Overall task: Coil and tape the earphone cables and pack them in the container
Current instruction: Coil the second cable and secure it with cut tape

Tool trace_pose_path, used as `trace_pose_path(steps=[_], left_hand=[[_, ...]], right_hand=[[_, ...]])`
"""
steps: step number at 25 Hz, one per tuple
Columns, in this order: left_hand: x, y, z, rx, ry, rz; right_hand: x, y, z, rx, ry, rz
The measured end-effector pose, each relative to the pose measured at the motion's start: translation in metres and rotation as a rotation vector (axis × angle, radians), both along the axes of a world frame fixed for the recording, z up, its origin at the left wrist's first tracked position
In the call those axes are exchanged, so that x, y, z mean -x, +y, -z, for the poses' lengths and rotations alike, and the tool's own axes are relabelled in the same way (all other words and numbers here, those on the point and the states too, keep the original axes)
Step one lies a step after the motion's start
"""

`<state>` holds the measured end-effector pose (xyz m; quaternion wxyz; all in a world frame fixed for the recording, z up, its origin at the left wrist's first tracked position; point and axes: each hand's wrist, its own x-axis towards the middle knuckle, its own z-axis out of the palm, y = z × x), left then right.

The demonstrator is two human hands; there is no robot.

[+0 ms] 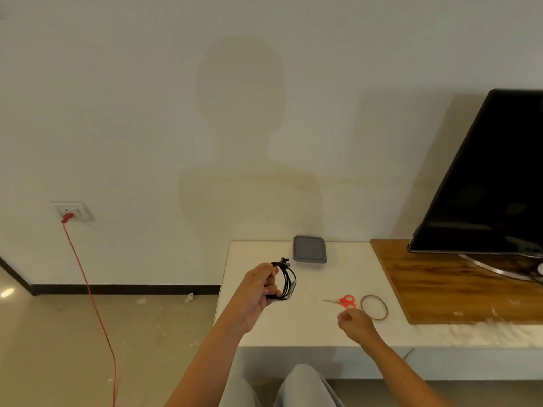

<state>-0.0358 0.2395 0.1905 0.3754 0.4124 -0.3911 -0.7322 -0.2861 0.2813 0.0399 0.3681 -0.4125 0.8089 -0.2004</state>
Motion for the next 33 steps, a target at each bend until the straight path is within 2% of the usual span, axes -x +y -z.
trace_pose_path(steps=[3,8,12,14,16,19,22,24,26,30,33], left_hand=[[0.011,-0.021,0.023,-0.028,0.007,0.004],[0.032,-0.053,0.052,-0.066,-0.032,0.030],[0.045,-0.066,0.064,-0.085,-0.055,0.037],[0.049,-0.067,0.066,-0.091,-0.063,0.038],[0.050,-0.063,0.064,-0.088,-0.067,0.040],[0.050,-0.055,0.054,-0.072,-0.077,0.040],[0.047,-0.045,0.038,-0.044,-0.095,0.035],[0.044,-0.037,0.025,-0.019,-0.110,0.027],[0.040,-0.026,0.010,0.005,-0.112,0.021],[0.031,-0.003,-0.016,0.026,-0.087,0.009],[0.022,0.014,-0.035,0.045,-0.100,-0.064]], right_hand=[[0.039,-0.012,0.039,-0.034,0.141,-0.028],[0.088,-0.052,0.075,-0.067,0.239,0.037],[0.083,-0.054,0.103,-0.131,0.406,-0.006],[0.069,-0.045,0.110,-0.114,0.529,-0.012],[0.053,-0.036,0.111,-0.047,0.546,0.022],[0.028,-0.033,0.092,0.169,0.281,0.171],[0.008,-0.035,0.043,0.369,-0.053,0.226],[-0.008,-0.034,-0.003,0.416,-0.327,0.244],[-0.023,-0.029,-0.047,0.444,-0.511,0.222],[-0.047,-0.010,-0.117,0.601,-0.695,0.093],[-0.062,0.010,-0.162,0.664,-0.738,0.039]])
